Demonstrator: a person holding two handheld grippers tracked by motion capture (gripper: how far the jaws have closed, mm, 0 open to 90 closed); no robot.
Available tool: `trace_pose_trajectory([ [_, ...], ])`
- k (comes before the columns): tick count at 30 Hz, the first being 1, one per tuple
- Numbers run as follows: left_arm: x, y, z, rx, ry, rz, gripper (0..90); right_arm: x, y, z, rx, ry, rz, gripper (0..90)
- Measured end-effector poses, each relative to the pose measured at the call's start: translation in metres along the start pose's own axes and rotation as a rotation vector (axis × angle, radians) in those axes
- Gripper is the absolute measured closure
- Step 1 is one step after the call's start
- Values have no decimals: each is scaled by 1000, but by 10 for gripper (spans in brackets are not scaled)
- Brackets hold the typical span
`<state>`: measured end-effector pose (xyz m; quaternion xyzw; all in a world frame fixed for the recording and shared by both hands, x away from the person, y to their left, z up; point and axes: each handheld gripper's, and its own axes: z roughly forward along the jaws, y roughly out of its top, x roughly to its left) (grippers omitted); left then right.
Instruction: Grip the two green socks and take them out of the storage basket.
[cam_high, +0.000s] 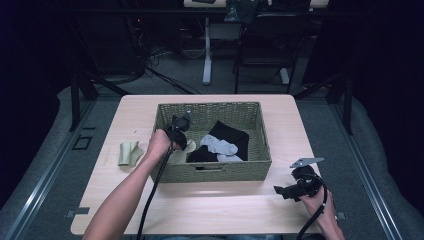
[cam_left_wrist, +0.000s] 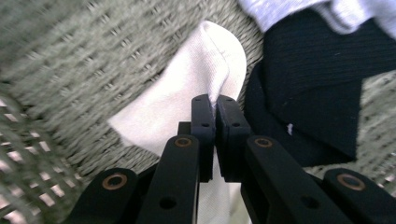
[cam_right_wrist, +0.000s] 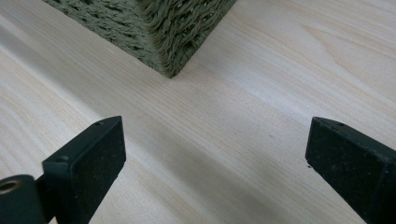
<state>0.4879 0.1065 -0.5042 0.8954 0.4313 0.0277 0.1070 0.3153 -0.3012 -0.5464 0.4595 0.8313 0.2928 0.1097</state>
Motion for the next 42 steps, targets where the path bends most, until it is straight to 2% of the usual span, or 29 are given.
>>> trace_pose_trajectory([
  [6, 0, -2, -27, -75, -11, 21, 867, 1, -1, -1, -4, -6, 5, 45],
  [22, 5, -10, -94, -215, -1, 39, 867, 1, 1, 1, 5, 3, 1, 46],
  [33, 5, -9, -128, -268, 3, 53, 867, 1, 0, 0, 1, 1, 5, 46],
  [42, 16, -20, -161, -323, 36, 28, 867, 1, 0, 1, 5, -1, 5, 46],
])
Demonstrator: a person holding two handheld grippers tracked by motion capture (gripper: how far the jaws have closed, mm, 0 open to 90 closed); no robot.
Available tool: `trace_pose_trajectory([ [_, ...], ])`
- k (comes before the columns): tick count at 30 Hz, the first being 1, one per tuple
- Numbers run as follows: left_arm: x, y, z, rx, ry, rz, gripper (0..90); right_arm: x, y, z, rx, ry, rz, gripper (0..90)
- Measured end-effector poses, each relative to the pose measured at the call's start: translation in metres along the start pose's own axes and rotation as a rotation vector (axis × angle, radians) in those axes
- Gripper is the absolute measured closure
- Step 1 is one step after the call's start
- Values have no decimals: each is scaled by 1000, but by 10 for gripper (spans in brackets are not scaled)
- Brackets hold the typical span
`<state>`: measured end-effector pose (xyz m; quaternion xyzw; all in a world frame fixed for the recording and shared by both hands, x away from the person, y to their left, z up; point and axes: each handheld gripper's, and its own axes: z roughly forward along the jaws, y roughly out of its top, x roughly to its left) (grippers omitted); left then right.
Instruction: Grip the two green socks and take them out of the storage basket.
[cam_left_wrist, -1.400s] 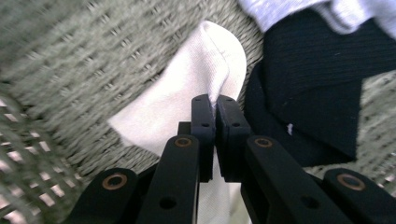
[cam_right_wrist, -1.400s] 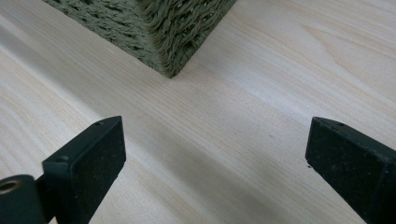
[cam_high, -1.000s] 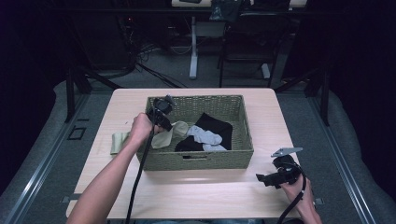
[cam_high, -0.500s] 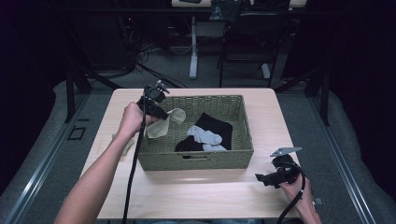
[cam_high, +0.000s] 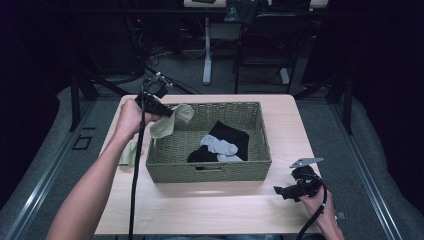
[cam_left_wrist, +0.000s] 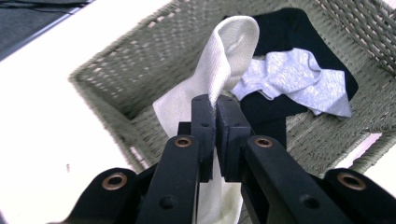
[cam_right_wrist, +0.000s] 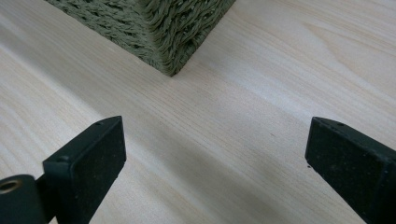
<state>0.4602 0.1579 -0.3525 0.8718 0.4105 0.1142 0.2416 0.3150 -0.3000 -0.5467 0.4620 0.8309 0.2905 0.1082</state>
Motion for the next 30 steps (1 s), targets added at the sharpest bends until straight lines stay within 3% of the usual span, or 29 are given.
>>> trace_pose_trajectory([
  [10, 29, -26, -33, -46, 39, -74, 867, 1, 1, 0, -1, 7, -4, 46],
  [17, 56, -59, -41, -58, 64, -157, 866, 1, 0, 0, 5, -1, -8, 46],
  [23, 73, -83, -38, -41, 85, -218, 866, 1, 1, 1, 2, 0, -3, 46],
  [30, 87, -108, -18, -17, 98, -289, 866, 1, 0, 1, 0, 4, 1, 45],
])
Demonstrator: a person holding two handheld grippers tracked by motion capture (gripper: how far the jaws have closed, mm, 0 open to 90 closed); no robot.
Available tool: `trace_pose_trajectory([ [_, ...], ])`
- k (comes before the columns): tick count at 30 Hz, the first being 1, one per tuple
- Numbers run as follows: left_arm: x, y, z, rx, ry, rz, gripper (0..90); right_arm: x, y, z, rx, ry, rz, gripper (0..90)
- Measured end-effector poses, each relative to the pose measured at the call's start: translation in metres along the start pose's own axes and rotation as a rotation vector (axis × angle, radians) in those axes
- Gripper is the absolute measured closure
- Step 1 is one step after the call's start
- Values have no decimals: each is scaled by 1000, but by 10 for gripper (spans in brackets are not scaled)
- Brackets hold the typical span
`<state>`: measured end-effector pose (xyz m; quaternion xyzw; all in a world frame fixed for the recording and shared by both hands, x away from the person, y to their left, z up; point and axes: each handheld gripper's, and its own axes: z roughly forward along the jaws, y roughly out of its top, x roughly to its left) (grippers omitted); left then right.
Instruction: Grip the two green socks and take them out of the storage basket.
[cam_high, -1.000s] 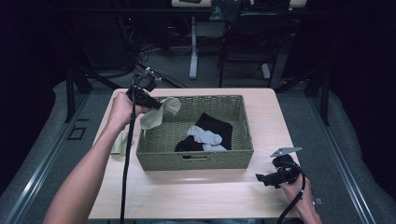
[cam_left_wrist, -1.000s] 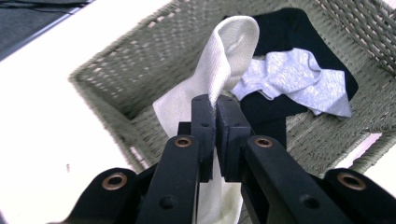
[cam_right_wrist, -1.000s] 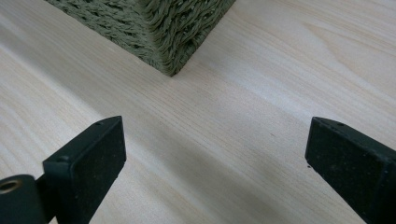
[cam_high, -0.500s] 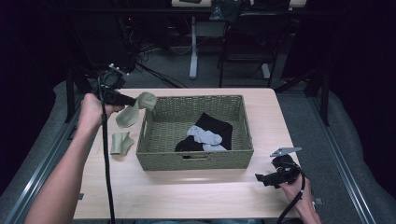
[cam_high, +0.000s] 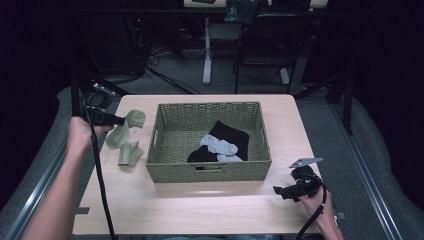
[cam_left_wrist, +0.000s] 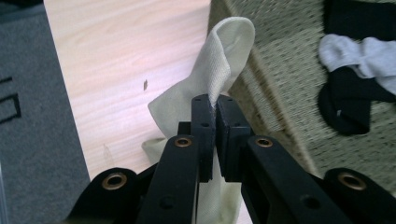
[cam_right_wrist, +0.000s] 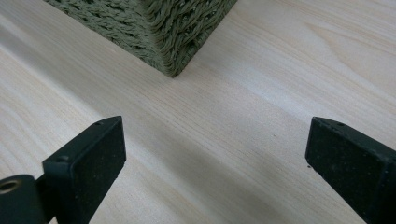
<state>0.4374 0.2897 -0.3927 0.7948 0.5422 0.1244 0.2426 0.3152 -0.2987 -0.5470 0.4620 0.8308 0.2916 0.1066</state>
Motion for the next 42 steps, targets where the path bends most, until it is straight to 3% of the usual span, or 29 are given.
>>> trace_pose_trajectory([
  [10, 11, -27, 59, 84, -20, -51, 857, 0, 0, 1, 9, 0, -1, 45],
  [15, 13, -40, 89, 113, -34, -97, 830, 0, 0, 1, 6, -6, -5, 45],
  [18, 16, -46, 98, 110, -42, -127, 703, 0, 0, 1, 5, -1, -4, 45],
  [21, 16, -53, 97, 72, -36, -130, 443, -1, -1, 1, 8, 3, 0, 45],
  [22, 17, -55, 95, 54, -52, -129, 361, -1, -1, 1, 7, 4, 3, 45],
  [26, 21, -66, 79, -12, -69, -145, 166, 0, -1, 1, 4, 0, -4, 45],
  [27, 21, -69, 74, -35, -63, -145, 155, 0, -1, 0, 4, 3, -3, 45],
  [31, 15, -83, 54, -46, -6, -114, 101, 0, 0, 1, 2, 2, -1, 45],
  [36, 1, -111, 35, -69, 41, -99, 65, 0, 0, 0, 5, -3, -4, 44],
  [42, -19, -150, 35, -80, 55, -98, 41, 2, 0, -1, -9, -10, -8, 43],
])
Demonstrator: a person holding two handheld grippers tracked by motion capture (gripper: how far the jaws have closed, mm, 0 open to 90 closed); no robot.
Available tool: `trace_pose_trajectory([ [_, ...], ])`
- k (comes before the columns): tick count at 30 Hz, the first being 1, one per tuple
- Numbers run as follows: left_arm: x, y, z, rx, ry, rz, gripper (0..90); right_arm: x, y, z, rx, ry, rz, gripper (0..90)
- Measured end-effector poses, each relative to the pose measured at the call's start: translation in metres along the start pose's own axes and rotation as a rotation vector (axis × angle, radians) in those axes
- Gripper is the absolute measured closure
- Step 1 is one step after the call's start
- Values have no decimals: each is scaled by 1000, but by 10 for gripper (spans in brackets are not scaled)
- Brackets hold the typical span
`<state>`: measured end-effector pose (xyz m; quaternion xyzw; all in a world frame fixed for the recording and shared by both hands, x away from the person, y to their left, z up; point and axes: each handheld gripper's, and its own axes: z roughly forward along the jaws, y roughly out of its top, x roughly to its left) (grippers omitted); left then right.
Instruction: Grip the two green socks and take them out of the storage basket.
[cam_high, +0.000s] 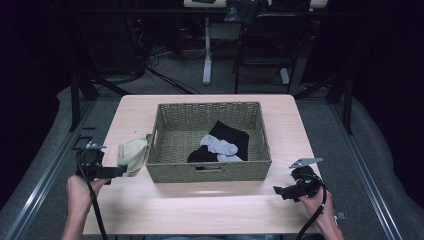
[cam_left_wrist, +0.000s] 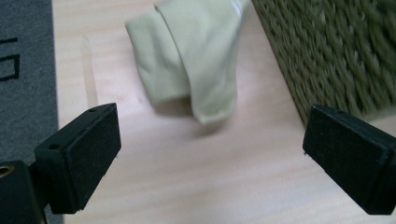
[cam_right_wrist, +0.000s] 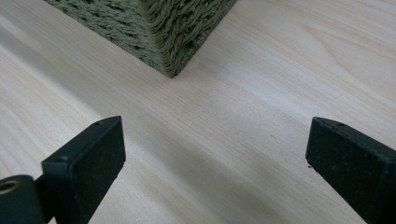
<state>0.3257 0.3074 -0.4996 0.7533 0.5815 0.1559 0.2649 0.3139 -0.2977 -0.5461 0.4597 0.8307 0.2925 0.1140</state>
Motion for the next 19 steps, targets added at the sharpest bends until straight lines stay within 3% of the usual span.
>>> trace_pose_trajectory([
  [2, -5, -13, 6, 22, -17, -1, 33, 0, 0, 0, 5, -3, 0, 42],
  [5, -12, -33, 18, 37, -6, -21, 20, 0, 1, 0, 9, -4, -4, 42],
  [7, -15, -40, 24, 74, 15, 6, 18, 0, 1, 0, 10, -3, -3, 42],
  [9, -14, -42, 25, 76, 31, 11, 16, 0, 1, 0, 7, -5, -11, 42],
  [12, -8, -43, 26, 63, 5, -25, 10, 2, 2, 0, 5, -5, -15, 42],
  [19, -7, -42, 27, 50, -4, -28, 2, 1, 3, 1, 6, -4, -18, 42],
])
